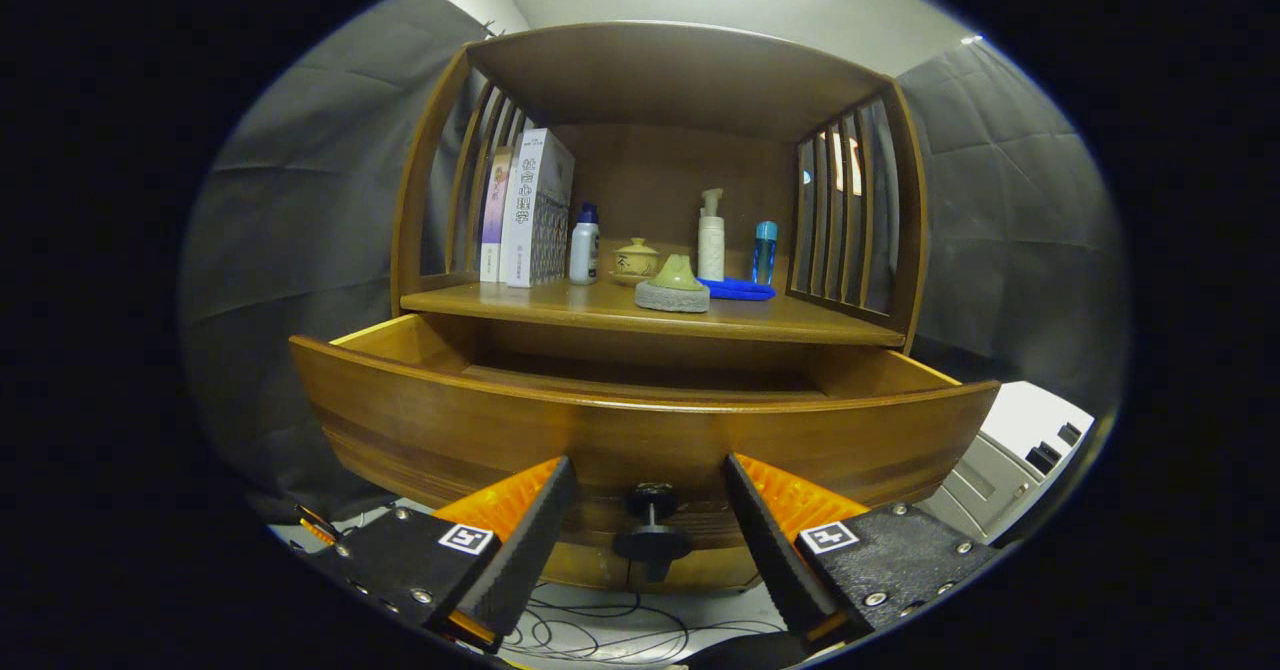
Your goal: Pull open the drawer, take out the items inside it, and place them on the countertop above the cabinet.
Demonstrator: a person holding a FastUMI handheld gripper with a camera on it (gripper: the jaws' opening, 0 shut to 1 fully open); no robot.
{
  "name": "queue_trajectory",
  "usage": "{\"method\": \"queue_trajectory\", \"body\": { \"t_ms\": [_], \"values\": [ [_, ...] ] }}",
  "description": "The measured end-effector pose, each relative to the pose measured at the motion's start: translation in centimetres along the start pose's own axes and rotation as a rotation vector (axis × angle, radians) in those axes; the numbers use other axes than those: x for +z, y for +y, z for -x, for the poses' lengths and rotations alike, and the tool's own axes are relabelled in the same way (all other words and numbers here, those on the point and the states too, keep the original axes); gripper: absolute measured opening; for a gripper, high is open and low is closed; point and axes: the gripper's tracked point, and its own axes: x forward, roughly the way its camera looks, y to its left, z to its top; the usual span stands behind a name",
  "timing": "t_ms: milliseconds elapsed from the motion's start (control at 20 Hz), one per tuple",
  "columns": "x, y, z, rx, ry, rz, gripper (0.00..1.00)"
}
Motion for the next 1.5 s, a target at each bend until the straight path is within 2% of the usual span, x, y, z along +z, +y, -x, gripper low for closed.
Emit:
{"method": "queue_trajectory", "body": {
  "t_ms": [300,700,950,1300,1500],
  "values": [
    [-0.1,0.2,-0.3,-0.004,-0.017,-0.001,0.95],
    [0.8,0.0,-5.5,0.008,-0.049,-0.018,0.95],
    [1.1,-0.7,-8.8,0.019,-0.073,-0.075,0.95],
    [1.6,-1.9,-12.9,0.004,-0.057,-0.029,0.95],
    [1.4,-2.1,-12.7,-0.004,-0.072,-0.045,0.94]
  ]
}}
